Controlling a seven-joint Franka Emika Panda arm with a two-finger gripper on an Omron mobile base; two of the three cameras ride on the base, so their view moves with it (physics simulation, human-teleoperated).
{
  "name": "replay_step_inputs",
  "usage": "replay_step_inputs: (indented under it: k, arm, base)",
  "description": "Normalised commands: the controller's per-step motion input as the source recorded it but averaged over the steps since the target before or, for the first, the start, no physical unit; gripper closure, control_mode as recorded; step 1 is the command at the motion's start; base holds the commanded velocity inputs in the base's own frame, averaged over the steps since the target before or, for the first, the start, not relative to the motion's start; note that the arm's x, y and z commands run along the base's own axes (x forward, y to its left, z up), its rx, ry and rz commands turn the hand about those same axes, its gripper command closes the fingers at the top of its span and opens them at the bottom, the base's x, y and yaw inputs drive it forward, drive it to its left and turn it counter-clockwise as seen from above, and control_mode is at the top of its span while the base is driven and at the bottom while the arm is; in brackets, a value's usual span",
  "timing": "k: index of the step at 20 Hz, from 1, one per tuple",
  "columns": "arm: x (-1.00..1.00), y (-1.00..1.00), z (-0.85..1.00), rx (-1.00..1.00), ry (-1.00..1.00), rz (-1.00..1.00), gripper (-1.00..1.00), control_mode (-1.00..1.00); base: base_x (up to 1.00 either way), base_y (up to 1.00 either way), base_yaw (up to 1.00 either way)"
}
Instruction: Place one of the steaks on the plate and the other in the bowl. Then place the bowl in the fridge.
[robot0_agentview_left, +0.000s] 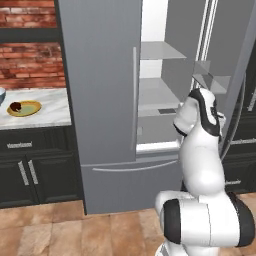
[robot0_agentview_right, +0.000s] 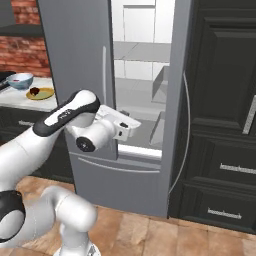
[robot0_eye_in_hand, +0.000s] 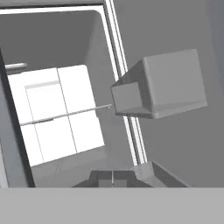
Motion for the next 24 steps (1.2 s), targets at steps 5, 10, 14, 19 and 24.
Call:
replay_step_inputs:
  k: [5, 10, 14, 19, 24]
  arm:
    - [0.78, 0.66, -0.08, -0.05, 0.23, -0.04, 1.0, -1.0]
    - [0.29, 0.27, 0.03, -0.01, 0.38, 0.29, 1.0, -1.0]
    - [0.01, 0.03, 0.49, 0.02, 0.22, 0.38, 1.0, -1.0]
    - [-0.09, 0.0, 1.0, 0.15, 0.09, 0.31, 1.0, -1.0]
    - [-0.17, 0.14, 0.96, 0.15, 0.29, 0.12, 1.0, -1.0]
  base:
    - [0.0, 0.0, 0.0]
    - [0.0, 0.0, 0.0]
    - [0.0, 0.0, 0.0]
    - [0.0, 0.0, 0.0]
    - [0.0, 0.0, 0.0]
